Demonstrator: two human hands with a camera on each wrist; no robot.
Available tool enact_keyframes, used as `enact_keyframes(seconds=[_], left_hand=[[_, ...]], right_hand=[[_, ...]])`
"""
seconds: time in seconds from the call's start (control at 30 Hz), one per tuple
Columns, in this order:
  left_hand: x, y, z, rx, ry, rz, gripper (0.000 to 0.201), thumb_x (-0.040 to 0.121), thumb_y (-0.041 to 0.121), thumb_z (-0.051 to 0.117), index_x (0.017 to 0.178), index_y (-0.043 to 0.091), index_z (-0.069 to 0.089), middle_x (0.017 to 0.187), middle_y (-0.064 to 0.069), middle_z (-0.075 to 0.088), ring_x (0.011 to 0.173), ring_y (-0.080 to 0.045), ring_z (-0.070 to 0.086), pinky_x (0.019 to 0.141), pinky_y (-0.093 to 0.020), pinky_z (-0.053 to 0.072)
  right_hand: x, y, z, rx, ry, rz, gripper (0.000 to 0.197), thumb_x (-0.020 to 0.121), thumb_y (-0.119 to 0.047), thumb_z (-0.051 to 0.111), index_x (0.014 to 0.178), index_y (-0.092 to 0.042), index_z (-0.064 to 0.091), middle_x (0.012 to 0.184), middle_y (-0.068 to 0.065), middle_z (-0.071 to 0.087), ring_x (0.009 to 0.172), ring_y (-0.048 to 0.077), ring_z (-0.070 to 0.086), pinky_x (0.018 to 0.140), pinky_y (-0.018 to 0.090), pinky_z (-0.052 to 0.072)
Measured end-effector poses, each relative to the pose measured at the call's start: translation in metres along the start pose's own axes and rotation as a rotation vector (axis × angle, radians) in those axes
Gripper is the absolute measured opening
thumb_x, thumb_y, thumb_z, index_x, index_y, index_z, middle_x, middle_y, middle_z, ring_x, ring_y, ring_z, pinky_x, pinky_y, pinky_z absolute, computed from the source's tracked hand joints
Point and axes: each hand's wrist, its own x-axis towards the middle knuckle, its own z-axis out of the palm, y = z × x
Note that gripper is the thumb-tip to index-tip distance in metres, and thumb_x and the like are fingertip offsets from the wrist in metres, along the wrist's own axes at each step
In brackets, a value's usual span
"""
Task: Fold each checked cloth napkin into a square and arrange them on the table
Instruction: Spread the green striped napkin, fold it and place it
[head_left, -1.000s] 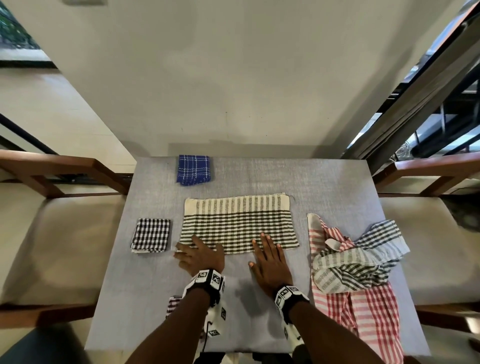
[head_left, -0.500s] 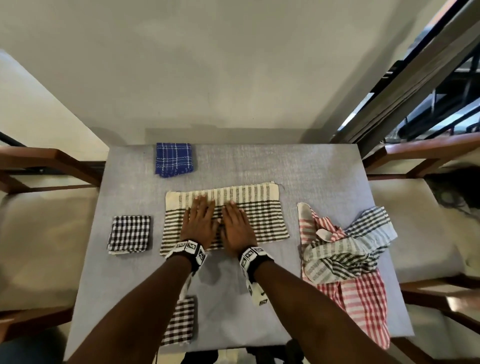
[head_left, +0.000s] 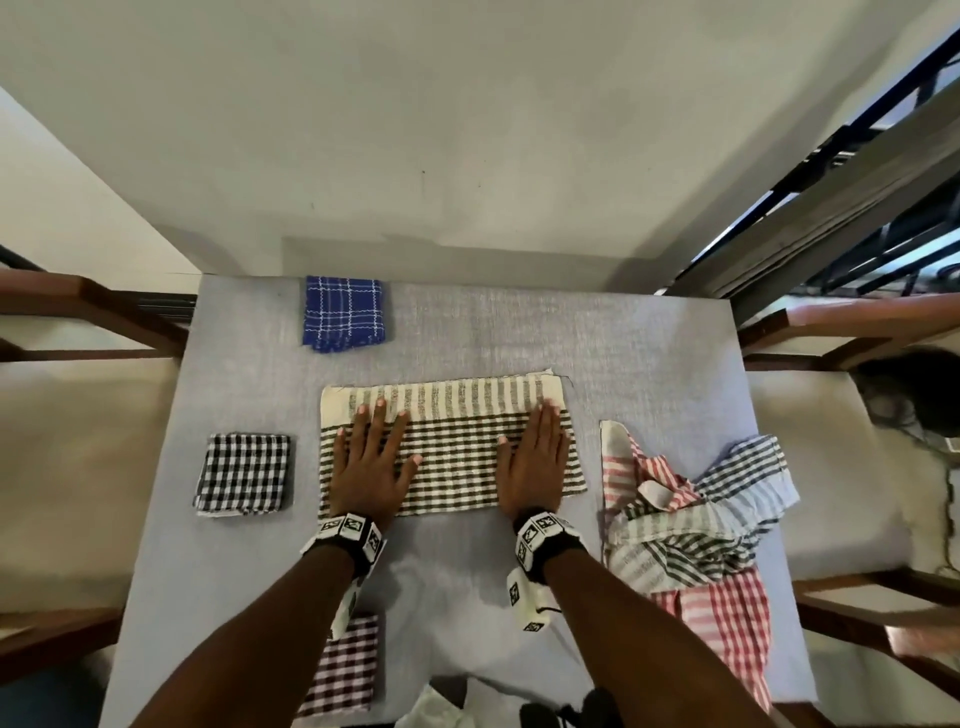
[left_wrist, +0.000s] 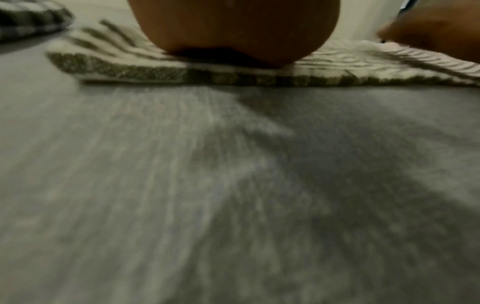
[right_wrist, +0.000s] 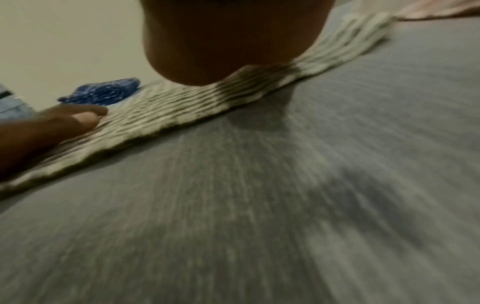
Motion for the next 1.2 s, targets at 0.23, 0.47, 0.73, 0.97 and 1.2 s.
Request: enact_keyframes(seconds=[0.23, 0.47, 0.73, 0.97, 1.2], left_hand=[[0.026, 0.047, 0.0, -0.036, 0.023, 0.062, 0.062, 0.098, 0.041, 0.019, 0.152, 0.011, 0.02, 0.16, -0.009, 0.016, 0.149, -0.021, 0.008, 0.121, -0.047, 0.013], [0.022, 0.011, 0.012, -0.062, 0.09, -0.129, 0.066, 0.096, 0.044, 0.025, 0.155, 0.019, 0.009, 0.162, -0.002, 0.009, 0.15, -0.019, 0.003, 0.12, -0.046, 0.011], [0.02, -0.001, 0.008, -0.149, 0.13, -0.297, 0.072, 0.094, 0.051, 0.025, 0.155, 0.019, 0.003, 0.162, -0.003, 0.001, 0.15, -0.018, -0.002, 0.121, -0.043, 0.006], [0.018, -0.007, 0.007, -0.153, 0.128, -0.257, 0.073, 0.095, 0.053, 0.027, 0.154, 0.022, -0.002, 0.162, -0.001, -0.003, 0.149, -0.016, -0.005, 0.121, -0.044, 0.006], [0.018, -0.007, 0.006, -0.121, 0.111, -0.251, 0.073, 0.096, 0.052, 0.023, 0.154, 0.017, -0.002, 0.162, -0.005, -0.004, 0.149, -0.019, -0.008, 0.121, -0.048, 0.006]], right_hand=[[0.024, -0.055, 0.013, -0.063, -0.183, -0.414, 0.063, 0.098, -0.035, 0.033, 0.154, -0.009, 0.023, 0.163, 0.01, 0.016, 0.152, 0.023, 0.009, 0.122, 0.048, 0.016], [0.034, -0.03, 0.016, -0.141, -0.228, -0.51, 0.073, 0.1, -0.047, 0.032, 0.158, -0.013, 0.005, 0.166, 0.004, 0.0, 0.152, 0.018, -0.005, 0.123, 0.045, 0.01], [0.038, -0.008, 0.007, -0.093, -0.128, -0.307, 0.073, 0.101, -0.049, 0.031, 0.158, -0.012, 0.003, 0.166, 0.004, -0.003, 0.152, 0.019, -0.007, 0.123, 0.045, 0.01], [0.045, 0.012, -0.001, -0.076, -0.064, -0.174, 0.075, 0.099, -0.052, 0.029, 0.157, -0.011, 0.008, 0.165, 0.007, 0.004, 0.152, 0.02, -0.003, 0.123, 0.043, 0.012], [0.042, 0.015, -0.01, -0.087, -0.092, -0.282, 0.074, 0.1, -0.049, 0.028, 0.157, -0.008, 0.003, 0.165, 0.011, 0.001, 0.152, 0.024, -0.005, 0.124, 0.045, 0.009]])
